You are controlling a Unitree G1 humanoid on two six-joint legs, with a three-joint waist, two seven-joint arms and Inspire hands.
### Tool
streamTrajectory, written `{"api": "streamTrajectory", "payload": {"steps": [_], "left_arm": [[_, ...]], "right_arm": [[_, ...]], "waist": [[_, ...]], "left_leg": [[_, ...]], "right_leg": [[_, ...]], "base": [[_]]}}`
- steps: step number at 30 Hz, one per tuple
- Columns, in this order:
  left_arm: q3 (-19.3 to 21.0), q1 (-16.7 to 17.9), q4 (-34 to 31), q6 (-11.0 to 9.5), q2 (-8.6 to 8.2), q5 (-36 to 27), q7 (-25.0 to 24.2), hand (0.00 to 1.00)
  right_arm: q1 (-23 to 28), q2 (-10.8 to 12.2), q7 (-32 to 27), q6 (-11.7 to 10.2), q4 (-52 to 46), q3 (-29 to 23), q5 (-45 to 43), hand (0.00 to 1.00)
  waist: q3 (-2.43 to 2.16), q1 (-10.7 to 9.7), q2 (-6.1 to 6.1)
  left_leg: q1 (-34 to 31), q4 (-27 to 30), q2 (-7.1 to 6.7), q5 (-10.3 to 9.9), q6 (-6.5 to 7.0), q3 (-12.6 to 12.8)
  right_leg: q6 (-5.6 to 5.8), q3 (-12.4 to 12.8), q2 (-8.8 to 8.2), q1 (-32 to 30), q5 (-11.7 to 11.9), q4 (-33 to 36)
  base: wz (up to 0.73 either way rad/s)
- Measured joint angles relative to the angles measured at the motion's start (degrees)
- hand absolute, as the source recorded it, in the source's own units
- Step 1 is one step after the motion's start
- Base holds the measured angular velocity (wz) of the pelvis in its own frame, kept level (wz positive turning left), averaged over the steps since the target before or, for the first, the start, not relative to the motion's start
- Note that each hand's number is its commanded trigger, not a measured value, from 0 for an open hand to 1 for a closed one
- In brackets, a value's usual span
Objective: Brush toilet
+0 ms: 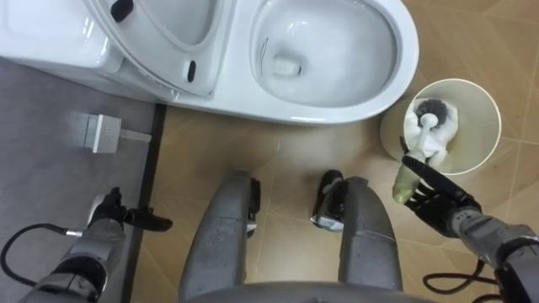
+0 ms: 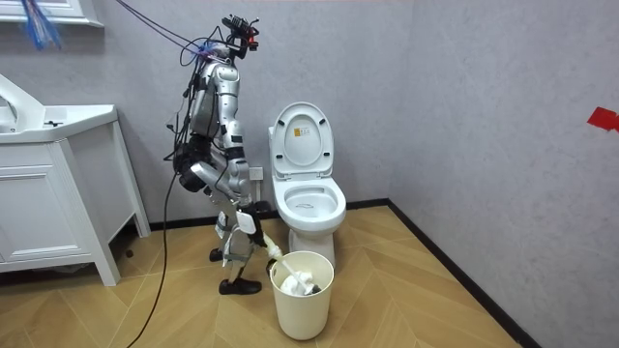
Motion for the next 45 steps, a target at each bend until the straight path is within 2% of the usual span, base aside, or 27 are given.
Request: {"api": "streamTrajectory", "payload": {"steps": [13, 15, 20, 22, 23, 25, 31, 32, 33, 35, 45], "left_arm": [[-0.4, -0.1, 1.1, -0.7, 0.00, 0.0, -0.3, 0.00], [-1.2, -0.3, 1.1, -0.7, 0.03, 0.0, -0.3, 0.00], [-3.7, -1.6, 1.1, -0.6, 0.14, -0.1, -0.7, 0.00], [-3.8, -2.3, 1.1, -0.6, 0.11, -0.1, -1.0, 0.00], [-4.3, -2.7, 1.1, -0.6, 0.12, -0.1, -1.0, 0.00], [-5.3, -3.0, 0.8, -0.6, 0.15, -1.4, -1.0, 0.00], [-6.3, -3.5, -1.3, -0.7, 0.08, -2.3, -0.2, 0.00], [-6.3, -3.4, -1.4, -0.8, -0.11, -2.4, 0.1, 0.00], [-6.3, -3.5, -1.4, -0.8, -0.42, -2.4, 0.6, 0.00], [-6.6, -3.4, -1.7, -0.8, -0.80, -3.0, 1.4, 0.00], [-7.4, -3.3, -3.2, -0.9, -0.55, -6.7, 3.5, 0.00]], "right_arm": [[-2.4, 0.1, 1.8, 0.0, -1.0, 0.5, 0.1, 0.00], [-2.8, -0.2, 2.3, -0.1, -1.0, 0.5, 0.3, 0.00], [-4.0, 0.1, 2.3, -0.4, -0.6, 1.5, 0.9, 0.00], [-4.5, 0.1, 2.3, -0.7, -0.6, 2.7, 0.8, 0.00], [-4.5, 0.1, 2.2, -1.0, -0.5, 3.3, 0.9, 0.00], [-4.9, 0.0, 2.0, -1.1, -0.6, 3.4, 1.3, 0.00], [-6.7, 0.9, 0.5, -1.1, -0.6, 3.3, 3.3, 0.00], [-6.7, 1.3, 0.1, -1.1, -0.7, 3.3, 4.1, 0.28], [-6.9, 1.6, -0.2, -1.1, -0.8, 3.3, 4.6, 1.00], [-6.9, 1.6, -0.8, -1.2, -0.8, 3.3, 5.2, 1.00], [-7.3, 2.0, -5.2, -1.0, -1.0, 3.2, 5.9, 1.00]], "waist": [[0.16, -0.1, -0.26], [0.19, -0.4, -0.30], [0.25, -0.3, -0.29], [0.38, -0.3, -0.30], [0.66, -0.3, -0.26], [0.74, -0.3, -0.22], [0.79, -0.3, -0.22], [0.78, -0.2, -0.22], [0.78, -0.1, -0.20], [0.77, 0.0, -0.20], [0.74, 0.0, -0.15]], "left_leg": [[-0.8, 0.1, -0.16, 0.1, 0.17, -0.1], [-2.2, 0.3, -0.88, 0.3, 0.44, 0.0], [-5.2, 2.1, -1.26, 0.2, 0.57, -0.5], [-6.1, 2.8, -1.31, 0.2, 0.61, -0.8], [-6.4, 3.3, -1.30, 0.1, 0.55, -1.0], [-7.5, 4.0, -1.27, 0.0, 0.52, -1.0], [-11.6, 6.4, -2.13, 0.1, 0.53, -1.0], [-12.2, 6.7, -2.21, 0.0, 0.53, -1.0], [-12.6, 6.9, -2.24, 0.0, 0.53, -1.1], [-12.6, 6.9, -2.31, 0.0, 0.53, -1.2], [-11.7, 6.0, -2.87, 0.2, 0.70, -1.3]], "right_leg": [[-0.02, -0.5, -0.55, -0.6, 0.0, 0.0], [-0.01, -0.6, -1.43, -2.2, -0.1, 1.0], [0.00, -1.0, -2.03, -4.8, -0.4, 3.0], [-0.01, -1.1, -2.08, -5.4, -0.5, 3.7], [-0.02, -1.2, -2.07, -5.6, -0.7, 3.9], [-0.10, -1.2, -2.07, -6.5, -0.8, 4.3], [-0.45, -1.0, -3.45, -10.9, -1.5, 7.6], [-0.54, -1.0, -3.59, -11.6, -1.6, 8.0], [-0.56, -1.0, -3.61, -11.9, -1.6, 8.1], [-0.55, -1.0, -3.61, -11.9, -1.6, 8.1], [-0.30, -1.2, -4.02, -11.0, -1.6, 7.5]], "base": [[0.01], [0.09], [0.06], [0.10], [0.06], [0.00], [0.08], [0.00], [0.00], [0.00], [0.01]]}}
